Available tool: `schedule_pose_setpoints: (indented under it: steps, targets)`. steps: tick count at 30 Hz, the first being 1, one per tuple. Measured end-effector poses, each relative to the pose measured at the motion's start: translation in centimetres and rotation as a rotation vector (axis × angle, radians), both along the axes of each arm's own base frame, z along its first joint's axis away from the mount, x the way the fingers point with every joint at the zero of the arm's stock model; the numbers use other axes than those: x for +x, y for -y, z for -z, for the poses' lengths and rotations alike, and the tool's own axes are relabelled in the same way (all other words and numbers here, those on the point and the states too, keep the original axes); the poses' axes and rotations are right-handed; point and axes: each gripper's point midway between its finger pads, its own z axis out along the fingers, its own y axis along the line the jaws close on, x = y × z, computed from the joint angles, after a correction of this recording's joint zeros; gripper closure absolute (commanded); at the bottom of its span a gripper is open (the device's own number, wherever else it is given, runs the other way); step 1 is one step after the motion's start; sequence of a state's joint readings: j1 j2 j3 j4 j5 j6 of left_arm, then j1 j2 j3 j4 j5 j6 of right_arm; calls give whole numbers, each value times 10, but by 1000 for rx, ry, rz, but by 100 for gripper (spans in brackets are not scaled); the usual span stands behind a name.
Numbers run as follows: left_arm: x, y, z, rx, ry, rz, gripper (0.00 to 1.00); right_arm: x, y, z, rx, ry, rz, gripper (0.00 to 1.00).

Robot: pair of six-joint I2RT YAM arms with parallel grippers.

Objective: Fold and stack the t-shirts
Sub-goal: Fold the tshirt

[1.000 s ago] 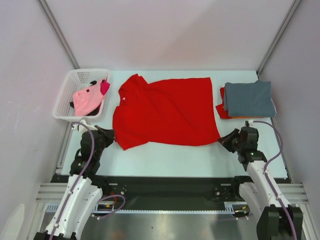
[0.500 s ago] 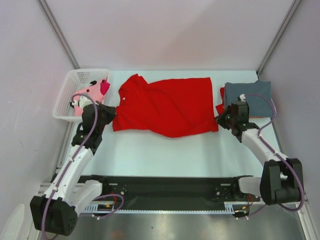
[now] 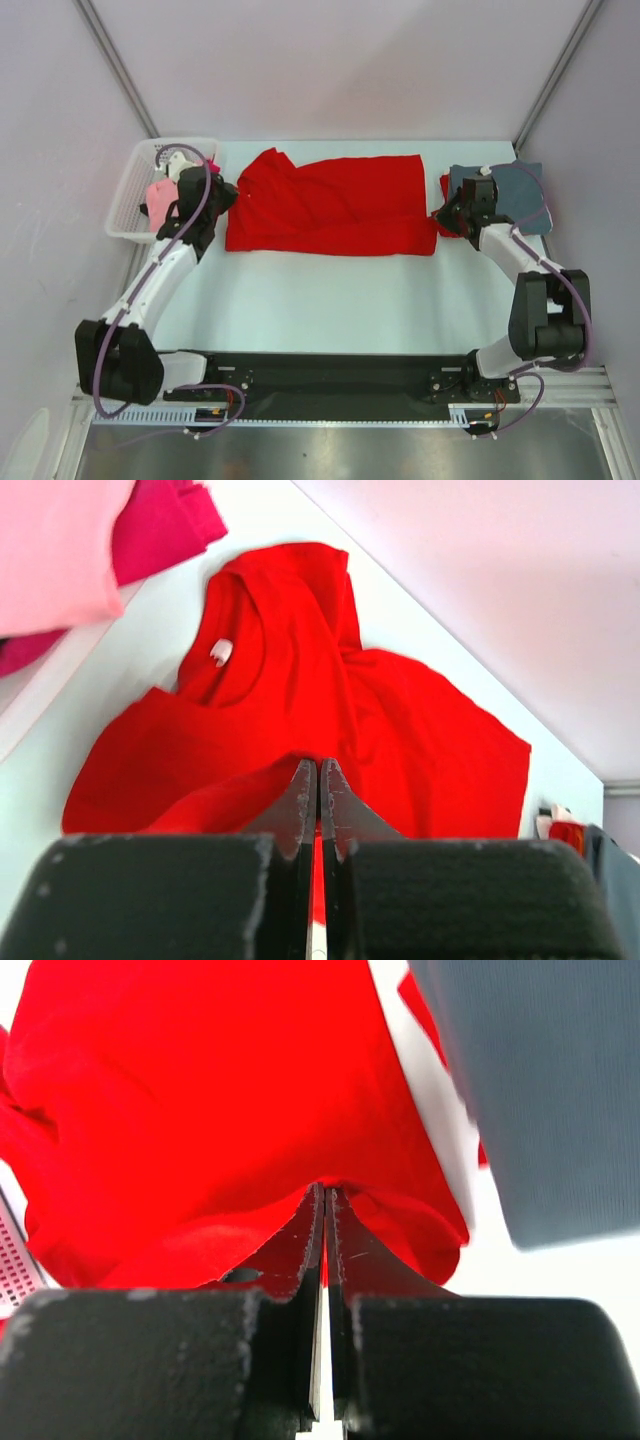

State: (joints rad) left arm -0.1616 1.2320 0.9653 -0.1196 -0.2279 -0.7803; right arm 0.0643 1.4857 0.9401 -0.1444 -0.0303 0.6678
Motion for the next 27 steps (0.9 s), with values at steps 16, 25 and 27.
schedule_pose_setpoints:
  steps: [16, 25, 27]
  targets:
    - [84, 13, 31, 54, -99, 21, 100, 42, 7, 43, -8, -103, 16, 100]
    - [113, 24, 20, 38, -68, 55, 100, 46, 18, 43, -6, -101, 41, 100]
    - [118, 26, 20, 35, -65, 61, 100, 47, 19, 43, -6, -99, 42, 100]
